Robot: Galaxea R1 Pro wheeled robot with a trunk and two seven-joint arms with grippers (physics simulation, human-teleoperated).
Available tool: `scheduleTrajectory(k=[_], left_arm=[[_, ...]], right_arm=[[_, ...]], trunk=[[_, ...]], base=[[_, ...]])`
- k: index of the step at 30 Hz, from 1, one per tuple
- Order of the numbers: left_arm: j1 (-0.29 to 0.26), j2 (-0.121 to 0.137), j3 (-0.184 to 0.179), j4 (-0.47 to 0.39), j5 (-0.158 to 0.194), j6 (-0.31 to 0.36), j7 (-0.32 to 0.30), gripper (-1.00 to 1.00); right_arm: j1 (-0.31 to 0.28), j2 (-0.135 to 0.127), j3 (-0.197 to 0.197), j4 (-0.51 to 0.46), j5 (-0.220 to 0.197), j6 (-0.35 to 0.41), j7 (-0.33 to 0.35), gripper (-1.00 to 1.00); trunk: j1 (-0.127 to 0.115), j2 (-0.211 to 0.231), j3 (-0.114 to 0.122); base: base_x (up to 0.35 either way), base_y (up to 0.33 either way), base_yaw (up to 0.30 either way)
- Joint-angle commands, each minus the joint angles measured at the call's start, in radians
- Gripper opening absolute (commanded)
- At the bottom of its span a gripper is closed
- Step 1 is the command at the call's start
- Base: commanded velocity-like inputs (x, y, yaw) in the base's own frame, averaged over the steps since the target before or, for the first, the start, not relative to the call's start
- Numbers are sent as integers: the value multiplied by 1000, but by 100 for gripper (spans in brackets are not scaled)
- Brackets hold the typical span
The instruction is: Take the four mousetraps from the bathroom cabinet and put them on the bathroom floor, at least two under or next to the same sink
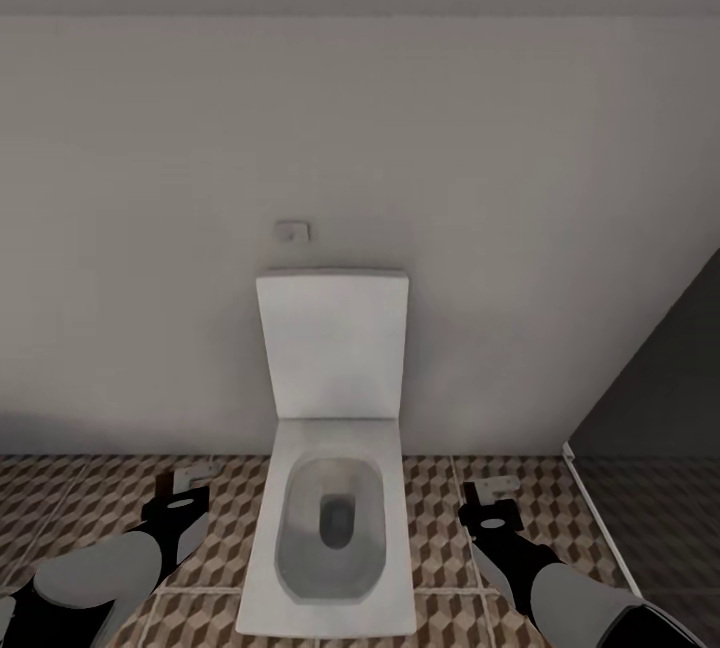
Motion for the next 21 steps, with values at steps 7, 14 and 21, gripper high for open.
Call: scheduleTrajectory(k=[7,14,21], left_arm=[[-1,4,-6,-1,7,-2,3,-100],[-1,6,-6,1,7,10,-118,-100],[-1,7,-6,3,7,96,-219,-100]], right_arm=[[-1,3,10,1,-17,21,-4,-100],[-3,4,9,1,-18,147,-1,-100],[-4,5,8,0,-17,172,-1,-100]], trunk=[[27,-50,-23],[54,-99,-45],[81,-148,-67]], base=[[0,0,0],[0,0,0],[0,0,0]])
